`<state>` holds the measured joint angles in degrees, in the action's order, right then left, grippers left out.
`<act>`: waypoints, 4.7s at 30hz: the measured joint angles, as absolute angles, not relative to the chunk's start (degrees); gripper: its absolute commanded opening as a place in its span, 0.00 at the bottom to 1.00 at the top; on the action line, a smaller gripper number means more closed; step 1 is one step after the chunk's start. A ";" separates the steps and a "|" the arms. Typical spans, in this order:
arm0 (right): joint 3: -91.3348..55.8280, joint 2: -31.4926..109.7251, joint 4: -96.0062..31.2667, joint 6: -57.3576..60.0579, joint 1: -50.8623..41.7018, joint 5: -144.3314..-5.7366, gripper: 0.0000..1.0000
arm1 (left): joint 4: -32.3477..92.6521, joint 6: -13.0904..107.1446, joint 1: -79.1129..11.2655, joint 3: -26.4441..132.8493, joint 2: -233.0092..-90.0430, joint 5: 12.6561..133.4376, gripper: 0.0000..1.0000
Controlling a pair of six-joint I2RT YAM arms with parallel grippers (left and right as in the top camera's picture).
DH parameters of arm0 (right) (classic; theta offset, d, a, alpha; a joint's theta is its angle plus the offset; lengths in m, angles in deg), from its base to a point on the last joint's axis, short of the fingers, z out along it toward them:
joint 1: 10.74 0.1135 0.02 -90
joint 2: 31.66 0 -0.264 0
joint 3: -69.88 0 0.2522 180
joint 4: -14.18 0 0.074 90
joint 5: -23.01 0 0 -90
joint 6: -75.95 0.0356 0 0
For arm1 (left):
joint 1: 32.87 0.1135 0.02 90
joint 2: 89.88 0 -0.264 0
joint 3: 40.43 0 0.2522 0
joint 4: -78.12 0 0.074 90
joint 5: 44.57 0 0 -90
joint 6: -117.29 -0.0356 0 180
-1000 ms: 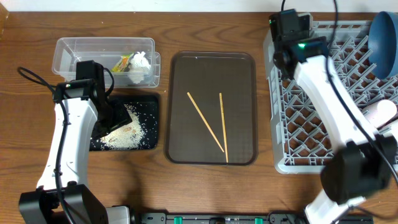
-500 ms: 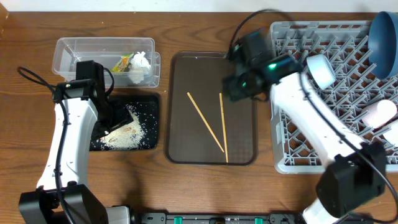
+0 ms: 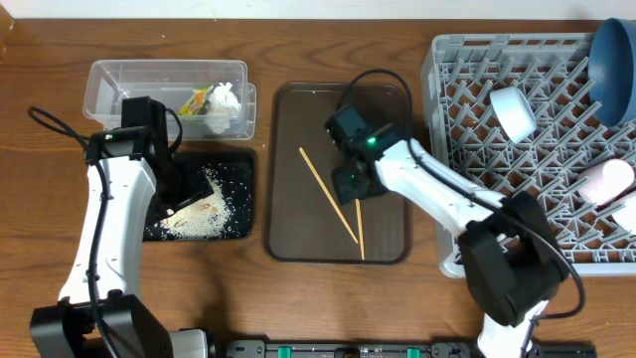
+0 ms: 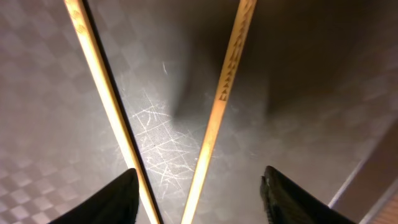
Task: Sort waste into correct bins and load items into the dishwasher rack
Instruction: 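Move the right gripper to the chopsticks and grasp one, then carry the chopstick right and insert it upright into the rack, then release the chopstick and reach the right gripper back to the brown tray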
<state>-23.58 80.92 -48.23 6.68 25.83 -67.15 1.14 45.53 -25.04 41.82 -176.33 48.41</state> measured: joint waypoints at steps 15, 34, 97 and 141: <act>-23.58 85.68 -49.08 11.43 26.36 -64.84 0.27 | 1.14 45.53 -25.04 41.82 -176.33 48.41 0.75; -23.58 85.68 -49.10 12.96 26.23 -63.53 0.01 | 1.07 45.53 -25.04 41.82 -176.33 48.41 0.75; -11.14 65.09 -47.92 -9.38 -3.39 -65.82 0.18 | 0.90 45.53 -25.04 41.82 -176.33 48.41 0.75; -28.12 81.46 -46.46 -13.10 25.62 -79.92 0.44 | 1.38 45.53 -25.04 41.82 -176.33 48.41 0.76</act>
